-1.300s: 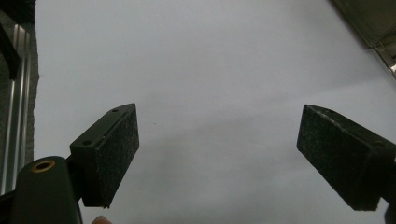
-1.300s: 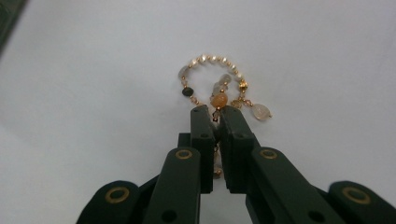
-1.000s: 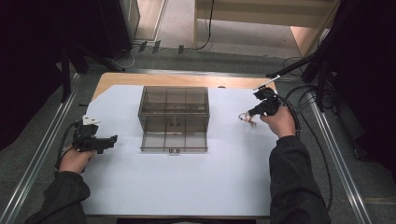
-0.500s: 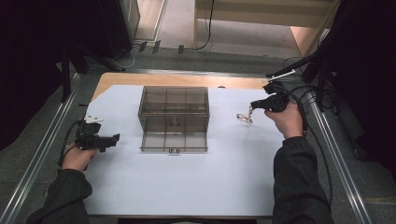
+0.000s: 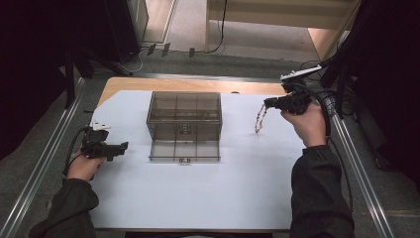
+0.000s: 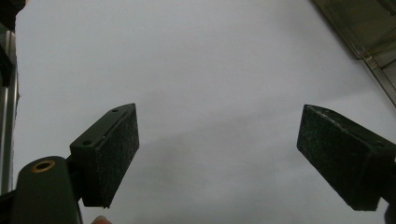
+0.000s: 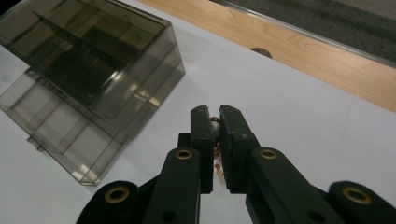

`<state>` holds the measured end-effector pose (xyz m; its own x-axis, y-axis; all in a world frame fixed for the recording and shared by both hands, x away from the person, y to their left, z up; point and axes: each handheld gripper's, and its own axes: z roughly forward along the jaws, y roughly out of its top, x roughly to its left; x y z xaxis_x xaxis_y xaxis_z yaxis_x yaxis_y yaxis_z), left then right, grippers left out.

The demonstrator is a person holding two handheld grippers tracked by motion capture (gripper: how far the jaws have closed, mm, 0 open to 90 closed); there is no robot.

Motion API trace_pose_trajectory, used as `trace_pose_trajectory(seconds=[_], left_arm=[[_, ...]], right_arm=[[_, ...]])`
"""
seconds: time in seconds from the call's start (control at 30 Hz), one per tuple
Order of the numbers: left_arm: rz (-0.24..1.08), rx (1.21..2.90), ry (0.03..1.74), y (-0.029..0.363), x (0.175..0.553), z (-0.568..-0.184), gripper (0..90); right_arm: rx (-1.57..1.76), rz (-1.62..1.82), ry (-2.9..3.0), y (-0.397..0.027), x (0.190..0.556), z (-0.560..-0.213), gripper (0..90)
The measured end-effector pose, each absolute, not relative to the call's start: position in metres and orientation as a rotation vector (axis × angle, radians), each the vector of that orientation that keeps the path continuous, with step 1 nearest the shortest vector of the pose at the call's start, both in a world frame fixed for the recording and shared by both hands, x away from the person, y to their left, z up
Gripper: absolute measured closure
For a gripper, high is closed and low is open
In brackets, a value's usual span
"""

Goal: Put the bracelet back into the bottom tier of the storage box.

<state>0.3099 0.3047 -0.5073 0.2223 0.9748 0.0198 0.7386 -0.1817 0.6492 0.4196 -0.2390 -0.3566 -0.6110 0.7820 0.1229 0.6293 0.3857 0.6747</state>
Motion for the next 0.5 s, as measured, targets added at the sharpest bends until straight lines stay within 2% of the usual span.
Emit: trace_pose_trajectory(seconds=[0.5], left_arm=[[0.606,1.973,1.577,0.306,0.310,-0.507,14.1]], right_arm=[[1.135,1.138,2.456,-0.219,0.391,-0.331,86.4]])
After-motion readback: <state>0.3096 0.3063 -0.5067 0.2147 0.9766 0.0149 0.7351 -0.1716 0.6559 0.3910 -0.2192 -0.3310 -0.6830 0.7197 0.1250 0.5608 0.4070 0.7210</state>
